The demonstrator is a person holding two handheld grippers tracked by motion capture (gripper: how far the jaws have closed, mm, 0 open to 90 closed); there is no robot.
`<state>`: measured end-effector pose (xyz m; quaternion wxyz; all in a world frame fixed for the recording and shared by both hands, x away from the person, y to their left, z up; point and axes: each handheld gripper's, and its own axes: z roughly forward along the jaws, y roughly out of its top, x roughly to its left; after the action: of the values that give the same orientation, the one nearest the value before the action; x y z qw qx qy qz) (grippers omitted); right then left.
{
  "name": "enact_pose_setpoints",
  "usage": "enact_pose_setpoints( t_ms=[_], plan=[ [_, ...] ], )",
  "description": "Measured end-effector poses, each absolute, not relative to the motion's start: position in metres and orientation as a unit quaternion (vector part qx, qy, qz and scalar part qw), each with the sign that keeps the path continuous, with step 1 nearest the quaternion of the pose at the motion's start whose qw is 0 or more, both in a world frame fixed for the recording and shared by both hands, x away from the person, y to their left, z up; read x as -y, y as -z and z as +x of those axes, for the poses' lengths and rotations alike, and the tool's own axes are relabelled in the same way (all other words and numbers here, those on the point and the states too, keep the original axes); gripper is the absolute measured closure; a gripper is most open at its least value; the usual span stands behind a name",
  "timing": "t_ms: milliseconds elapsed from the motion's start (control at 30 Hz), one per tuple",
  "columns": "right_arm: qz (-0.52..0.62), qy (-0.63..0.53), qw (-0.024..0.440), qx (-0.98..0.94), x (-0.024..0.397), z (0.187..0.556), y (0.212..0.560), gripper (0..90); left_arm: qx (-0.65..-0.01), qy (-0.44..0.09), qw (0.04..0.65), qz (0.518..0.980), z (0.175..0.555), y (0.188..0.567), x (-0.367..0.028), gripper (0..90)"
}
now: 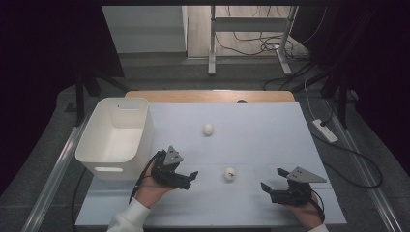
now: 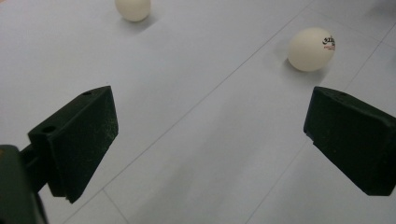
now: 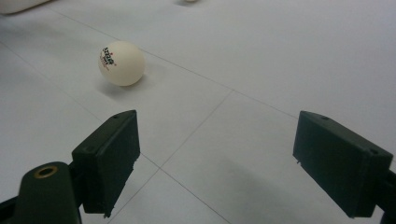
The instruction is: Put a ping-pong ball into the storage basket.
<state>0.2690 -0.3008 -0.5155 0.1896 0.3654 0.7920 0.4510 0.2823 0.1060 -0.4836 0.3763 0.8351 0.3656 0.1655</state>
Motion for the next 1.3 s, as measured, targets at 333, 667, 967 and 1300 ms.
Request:
enact_pose_setpoints(
  t_ms=[333,667,967,1300],
  plan=[
    [0.365,-0.447,0.192,-0.794,0.301,0.270,0.516,14.7,-0.371,-0.148,0.366,0.840,0.298,0.481,-0.101,4.0],
    [0.371,-0.442,0.196,-0.793,0.300,0.270,0.516,14.7,-0.391,-0.127,0.369,0.834,0.311,0.484,-0.103,4.2],
    [0.372,-0.440,0.198,-0.793,0.301,0.269,0.517,14.7,-0.398,-0.124,0.365,0.832,0.323,0.486,-0.100,4.6],
    [0.373,-0.440,0.198,-0.792,0.301,0.269,0.517,14.7,-0.402,-0.128,0.360,0.832,0.330,0.485,-0.097,4.6]
  ],
)
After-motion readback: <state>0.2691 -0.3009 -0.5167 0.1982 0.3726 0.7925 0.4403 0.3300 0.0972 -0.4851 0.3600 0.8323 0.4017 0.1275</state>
